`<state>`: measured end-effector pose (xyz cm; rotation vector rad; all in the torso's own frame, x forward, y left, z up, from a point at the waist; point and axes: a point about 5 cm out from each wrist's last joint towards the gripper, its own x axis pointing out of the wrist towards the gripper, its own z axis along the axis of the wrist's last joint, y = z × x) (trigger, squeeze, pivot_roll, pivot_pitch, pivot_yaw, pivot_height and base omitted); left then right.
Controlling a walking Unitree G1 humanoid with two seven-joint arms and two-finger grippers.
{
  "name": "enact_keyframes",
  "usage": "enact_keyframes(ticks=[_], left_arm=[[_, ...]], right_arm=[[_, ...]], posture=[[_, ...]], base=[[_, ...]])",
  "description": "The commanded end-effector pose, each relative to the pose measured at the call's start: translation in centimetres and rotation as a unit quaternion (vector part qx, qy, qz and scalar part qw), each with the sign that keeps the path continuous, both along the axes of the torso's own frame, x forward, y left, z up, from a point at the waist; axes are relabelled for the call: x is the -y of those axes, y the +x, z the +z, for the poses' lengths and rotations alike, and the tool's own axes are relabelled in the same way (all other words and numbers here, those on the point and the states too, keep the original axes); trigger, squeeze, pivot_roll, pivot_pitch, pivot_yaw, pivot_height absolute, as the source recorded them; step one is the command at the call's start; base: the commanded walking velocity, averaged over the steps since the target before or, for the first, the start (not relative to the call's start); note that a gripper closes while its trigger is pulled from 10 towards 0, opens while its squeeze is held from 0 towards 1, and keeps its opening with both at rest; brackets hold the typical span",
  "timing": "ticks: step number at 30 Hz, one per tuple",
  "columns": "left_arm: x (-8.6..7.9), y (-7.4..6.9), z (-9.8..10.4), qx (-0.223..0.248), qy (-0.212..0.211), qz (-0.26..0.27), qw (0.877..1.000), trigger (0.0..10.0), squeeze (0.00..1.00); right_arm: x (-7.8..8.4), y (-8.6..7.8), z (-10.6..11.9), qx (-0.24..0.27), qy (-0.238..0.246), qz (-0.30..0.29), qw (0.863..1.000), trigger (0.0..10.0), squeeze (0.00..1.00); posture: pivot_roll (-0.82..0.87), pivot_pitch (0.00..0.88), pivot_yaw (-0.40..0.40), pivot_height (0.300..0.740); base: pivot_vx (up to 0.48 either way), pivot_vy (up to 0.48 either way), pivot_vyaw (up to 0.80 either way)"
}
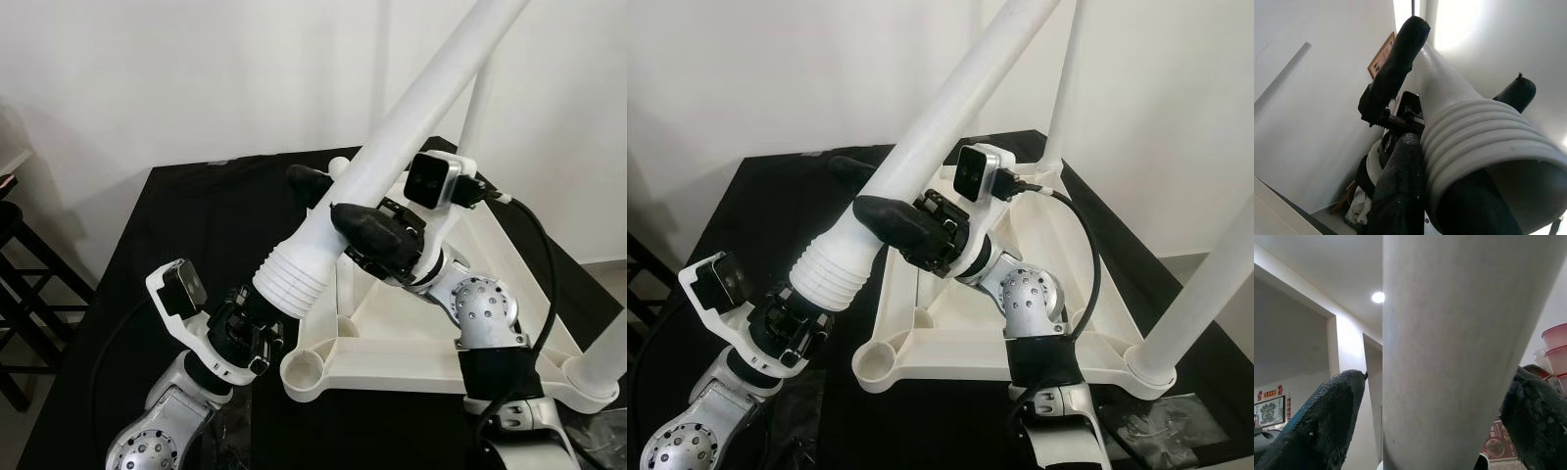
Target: Building children table
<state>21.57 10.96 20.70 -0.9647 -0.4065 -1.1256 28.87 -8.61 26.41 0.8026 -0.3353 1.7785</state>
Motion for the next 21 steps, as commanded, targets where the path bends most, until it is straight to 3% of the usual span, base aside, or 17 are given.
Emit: enact_keyframes(ticks=[1,8,9,11,12,21], left_arm=[[0.0,0.1,-0.2,-0.001,0.003,0.002,1.0,0.0,0.0],[1.1,-0.2,-1.1,-0.005,0.037,-0.02,0.999,0.0,0.0],[1.2,-0.3,-1.3,-0.006,0.041,-0.022,0.999,0.0,0.0],[1.3,-0.3,-1.4,-0.008,0.045,-0.024,0.999,0.0,0.0],[1.5,-0.3,-1.5,-0.008,0.046,-0.025,0.999,0.0,0.0],[1.5,-0.1,-1.8,-0.012,0.044,-0.023,0.999,0.0,0.0]], right_arm=[[-0.2,-0.2,0.9,0.015,0.007,0.009,1.0,10.0,0.0],[-0.2,0.2,1.3,0.008,0.02,-0.005,1.0,10.0,0.0],[-0.2,0.2,1.4,0.006,0.021,-0.007,1.0,7.6,0.0],[-0.2,0.2,1.4,0.005,0.024,-0.003,1.0,7.6,0.0],[-0.2,0.1,1.4,0.002,0.028,0.001,1.0,0.0,0.0],[-0.1,-0.2,1.4,-0.003,0.03,0.019,0.999,0.0,0.0]], posture=[[-0.04,0.0,0.041,0.74],[-0.04,0.0,0.041,0.74],[-0.04,0.0,0.041,0.74],[-0.05,0.0,0.042,0.74],[-0.05,0.0,0.042,0.74],[-0.05,0.0,0.042,0.74]], base=[[0.0,0.0,0.0],[0.0,0.0,0.0],[0.0,0.0,0.0],[0.0,0.0,0.0],[0.0,0.0,0.0],[0.0,0.0,0.0]])
